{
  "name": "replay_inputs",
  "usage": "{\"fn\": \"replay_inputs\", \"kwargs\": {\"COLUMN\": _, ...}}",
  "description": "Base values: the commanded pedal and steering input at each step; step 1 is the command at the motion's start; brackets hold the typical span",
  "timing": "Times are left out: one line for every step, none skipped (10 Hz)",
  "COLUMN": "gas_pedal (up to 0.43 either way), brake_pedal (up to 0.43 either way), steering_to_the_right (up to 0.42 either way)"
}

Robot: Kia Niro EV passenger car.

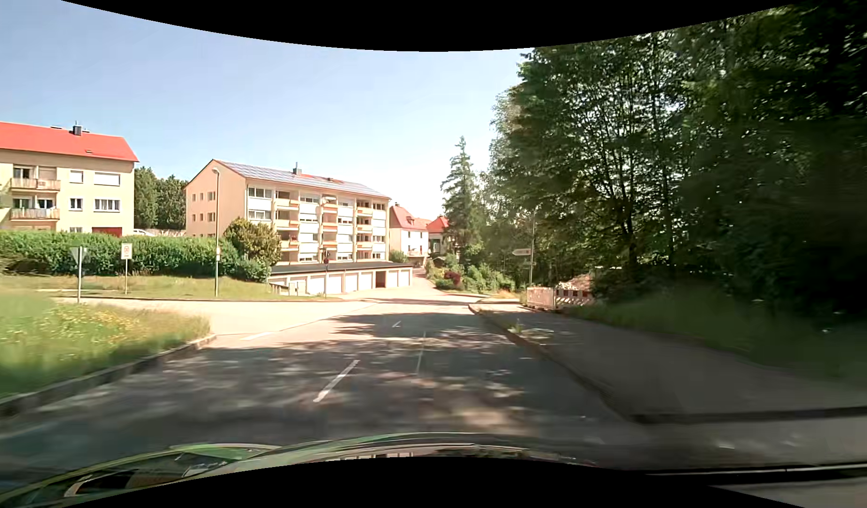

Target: Follow the waypoints while adhering to traffic rules and regulations

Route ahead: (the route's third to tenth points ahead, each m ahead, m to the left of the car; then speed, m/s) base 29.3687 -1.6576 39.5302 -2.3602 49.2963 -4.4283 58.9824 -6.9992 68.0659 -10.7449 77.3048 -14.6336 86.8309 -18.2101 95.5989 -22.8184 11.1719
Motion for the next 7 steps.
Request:
{"fn": "replay_inputs", "kwargs": {"gas_pedal": 0.000, "brake_pedal": 0.140, "steering_to_the_right": -0.008}}
{"fn": "replay_inputs", "kwargs": {"gas_pedal": 0.000, "brake_pedal": 0.134, "steering_to_the_right": -0.006}}
{"fn": "replay_inputs", "kwargs": {"gas_pedal": 0.000, "brake_pedal": 0.128, "steering_to_the_right": -0.004}}
{"fn": "replay_inputs", "kwargs": {"gas_pedal": 0.000, "brake_pedal": 0.122, "steering_to_the_right": -0.004}}
{"fn": "replay_inputs", "kwargs": {"gas_pedal": 0.000, "brake_pedal": 0.104, "steering_to_the_right": -0.004}}
{"fn": "replay_inputs", "kwargs": {"gas_pedal": 0.000, "brake_pedal": 0.091, "steering_to_the_right": -0.004}}
{"fn": "replay_inputs", "kwargs": {"gas_pedal": 0.000, "brake_pedal": 0.085, "steering_to_the_right": -0.004}}
